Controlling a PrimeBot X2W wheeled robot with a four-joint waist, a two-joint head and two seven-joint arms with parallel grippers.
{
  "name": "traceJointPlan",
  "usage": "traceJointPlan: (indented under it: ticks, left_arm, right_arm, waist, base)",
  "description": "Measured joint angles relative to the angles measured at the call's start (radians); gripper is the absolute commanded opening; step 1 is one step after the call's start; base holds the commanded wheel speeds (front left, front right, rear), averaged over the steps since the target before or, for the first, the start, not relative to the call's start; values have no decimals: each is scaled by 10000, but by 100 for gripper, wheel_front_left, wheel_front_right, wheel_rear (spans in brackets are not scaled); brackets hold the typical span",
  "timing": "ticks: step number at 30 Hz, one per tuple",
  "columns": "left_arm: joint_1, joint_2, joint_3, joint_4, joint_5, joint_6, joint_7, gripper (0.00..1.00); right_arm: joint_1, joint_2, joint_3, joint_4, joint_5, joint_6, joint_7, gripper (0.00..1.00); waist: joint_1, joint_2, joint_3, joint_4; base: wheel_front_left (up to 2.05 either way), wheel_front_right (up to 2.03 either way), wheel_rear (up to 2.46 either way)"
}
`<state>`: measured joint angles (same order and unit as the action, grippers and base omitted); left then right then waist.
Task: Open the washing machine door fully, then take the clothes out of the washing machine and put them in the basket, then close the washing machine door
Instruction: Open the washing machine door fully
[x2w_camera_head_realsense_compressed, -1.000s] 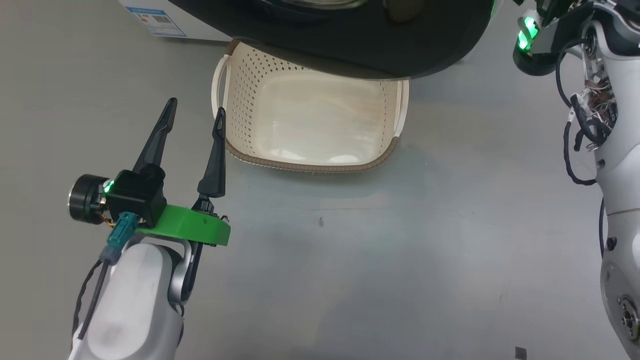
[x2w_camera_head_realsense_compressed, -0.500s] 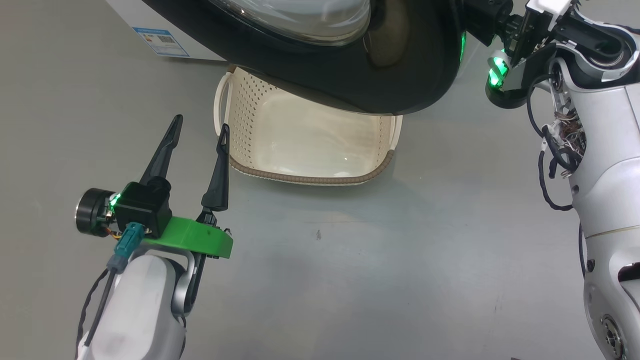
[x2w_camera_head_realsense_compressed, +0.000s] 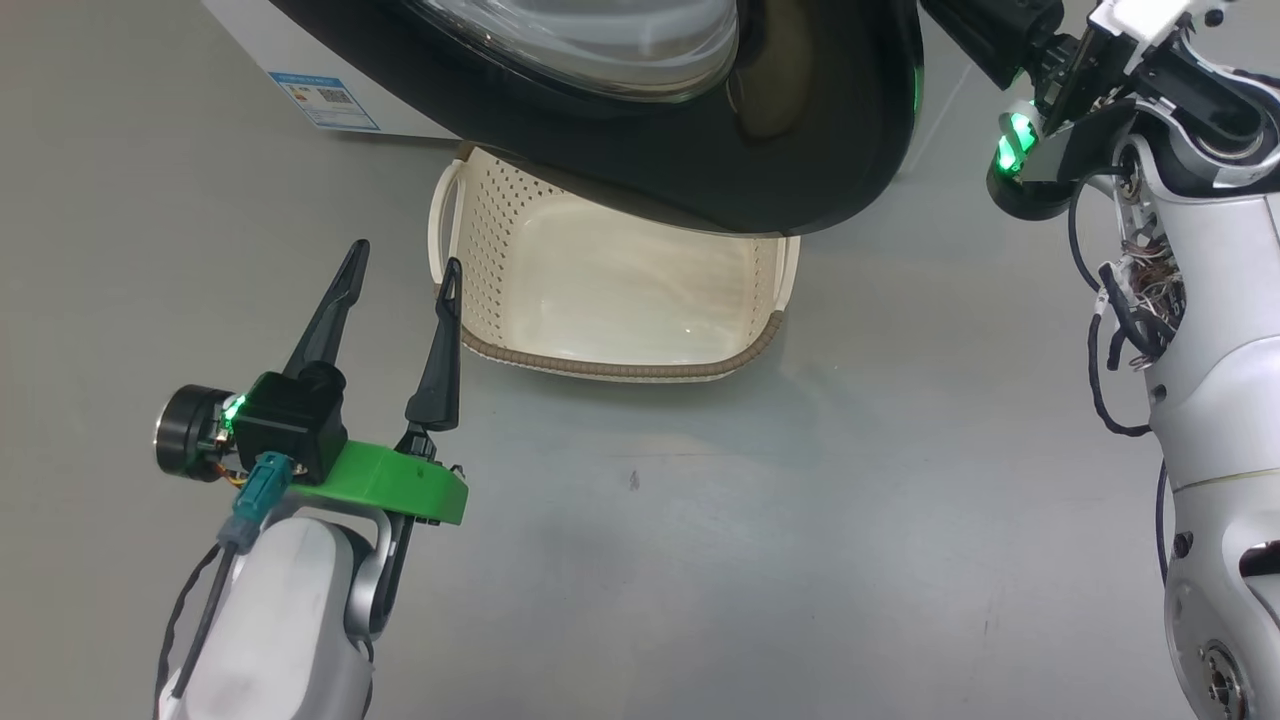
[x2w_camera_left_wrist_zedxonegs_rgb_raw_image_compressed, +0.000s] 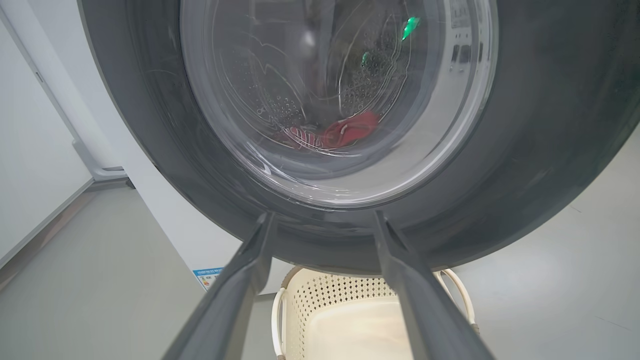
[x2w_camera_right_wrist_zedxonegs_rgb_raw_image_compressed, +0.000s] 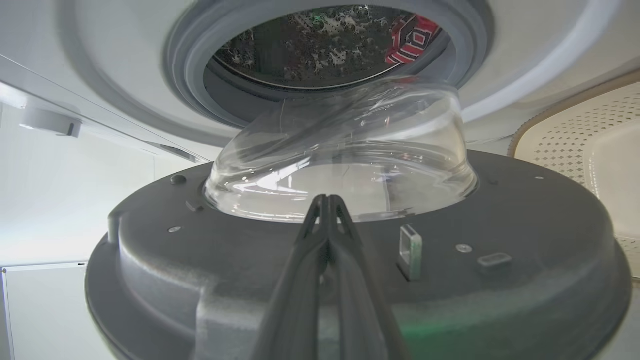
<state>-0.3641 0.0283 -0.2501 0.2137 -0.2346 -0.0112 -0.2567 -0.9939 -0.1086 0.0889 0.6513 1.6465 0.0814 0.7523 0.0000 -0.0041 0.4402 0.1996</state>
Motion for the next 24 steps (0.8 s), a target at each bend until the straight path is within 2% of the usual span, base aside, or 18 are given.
traceJointPlan:
  ticks: [10,11,13,18,24]
  left_arm:
    - [179,2,165,67,2,0,0,100]
    - [235,2,184,75,2,0,0,100]
    - [323,4,244,96,2,2,0,100]
    - [492,4,349,157,17,6,0,100]
    - [684,6,366,288,17,6,2,100]
  right_arm:
    - [779,-130,-502,-520,86,322,-650,0]
    - [895,-151,-552,-587,84,328,-734,30]
    - [1127,-153,-644,-734,48,349,-963,100]
    - [1655,-165,-692,-1041,-290,403,-1419,100]
    - [2526,-360,-771,-2270,-1427,403,-2782,100]
  waist:
    - [1,0,-238,-194]
    - [0,0,-273,-225]
    - [0,0,-344,-297]
    - [0,0,-501,-468]
    - [0,0,-778,-689]
  base:
    - [0,0,0]
    - [0,0,0]
    - [0,0,0]
    - [0,0,0]
    - [0,0,0]
